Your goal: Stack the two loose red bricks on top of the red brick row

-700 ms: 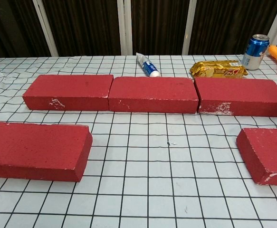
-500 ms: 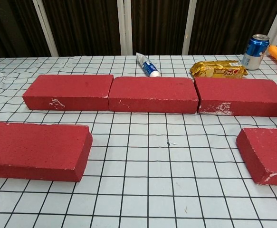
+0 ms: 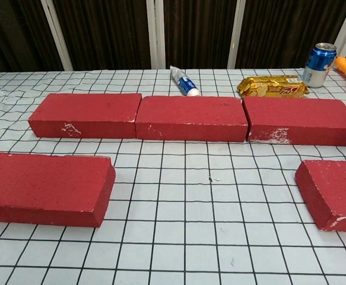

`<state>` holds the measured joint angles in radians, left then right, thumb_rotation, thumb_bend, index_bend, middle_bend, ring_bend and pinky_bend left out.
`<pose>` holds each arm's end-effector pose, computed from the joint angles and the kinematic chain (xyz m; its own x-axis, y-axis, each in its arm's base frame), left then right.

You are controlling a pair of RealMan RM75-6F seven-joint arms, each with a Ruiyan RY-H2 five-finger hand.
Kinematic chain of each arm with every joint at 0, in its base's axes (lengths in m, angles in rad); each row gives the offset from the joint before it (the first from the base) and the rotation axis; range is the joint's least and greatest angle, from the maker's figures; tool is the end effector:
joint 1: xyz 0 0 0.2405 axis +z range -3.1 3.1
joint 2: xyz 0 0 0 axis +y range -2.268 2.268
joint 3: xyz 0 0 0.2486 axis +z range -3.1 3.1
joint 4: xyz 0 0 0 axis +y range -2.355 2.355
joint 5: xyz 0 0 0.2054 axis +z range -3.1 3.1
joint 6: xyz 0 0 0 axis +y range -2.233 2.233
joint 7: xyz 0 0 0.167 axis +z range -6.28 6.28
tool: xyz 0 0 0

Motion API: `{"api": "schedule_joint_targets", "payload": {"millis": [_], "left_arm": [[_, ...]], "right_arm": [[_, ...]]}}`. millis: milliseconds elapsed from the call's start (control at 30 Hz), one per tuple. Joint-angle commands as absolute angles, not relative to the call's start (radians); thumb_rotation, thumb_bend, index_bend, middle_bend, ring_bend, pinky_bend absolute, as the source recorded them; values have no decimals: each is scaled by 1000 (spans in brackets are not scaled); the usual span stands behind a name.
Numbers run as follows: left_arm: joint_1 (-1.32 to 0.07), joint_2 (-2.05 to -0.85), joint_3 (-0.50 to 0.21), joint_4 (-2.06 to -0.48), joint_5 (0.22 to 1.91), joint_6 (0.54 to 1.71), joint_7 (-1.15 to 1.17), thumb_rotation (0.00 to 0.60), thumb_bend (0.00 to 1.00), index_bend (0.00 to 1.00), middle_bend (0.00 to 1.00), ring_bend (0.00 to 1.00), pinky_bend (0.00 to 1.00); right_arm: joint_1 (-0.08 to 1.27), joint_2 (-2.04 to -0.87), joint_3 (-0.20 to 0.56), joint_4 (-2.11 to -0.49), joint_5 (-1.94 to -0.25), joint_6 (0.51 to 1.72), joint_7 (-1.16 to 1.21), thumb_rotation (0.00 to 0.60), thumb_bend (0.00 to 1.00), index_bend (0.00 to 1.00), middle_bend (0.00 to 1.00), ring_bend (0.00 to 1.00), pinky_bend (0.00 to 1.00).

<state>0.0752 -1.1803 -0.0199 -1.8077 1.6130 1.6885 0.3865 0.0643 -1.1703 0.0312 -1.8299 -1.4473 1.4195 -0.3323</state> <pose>-0.2621 0.1500 0.1535 0.5167 -0.1056 0.8496 0.8561 0.0726 -0.5117 -0.2680 -0.1885 0.1168 0.4456 -0.1225 0.8868 -0.8928 0.0125 0.4504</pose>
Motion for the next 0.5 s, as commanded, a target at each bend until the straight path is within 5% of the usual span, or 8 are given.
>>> {"api": "schedule_joint_targets", "payload": {"millis": [33,500], "left_arm": [[77,-1179,-20,-1809,1613,1691,383,600,0,131,12,16,114],[73,-1181,-26,-1808,1600,1681,385,600,0,131,12,16,114]], "right_arm": [[81,-1122,20,-1879,-1391,1360,-362,600,189,43,0,0,0],[213,-1034,55,-1974,-1176,1145,-502,600,189,24,0,0,0]]}}
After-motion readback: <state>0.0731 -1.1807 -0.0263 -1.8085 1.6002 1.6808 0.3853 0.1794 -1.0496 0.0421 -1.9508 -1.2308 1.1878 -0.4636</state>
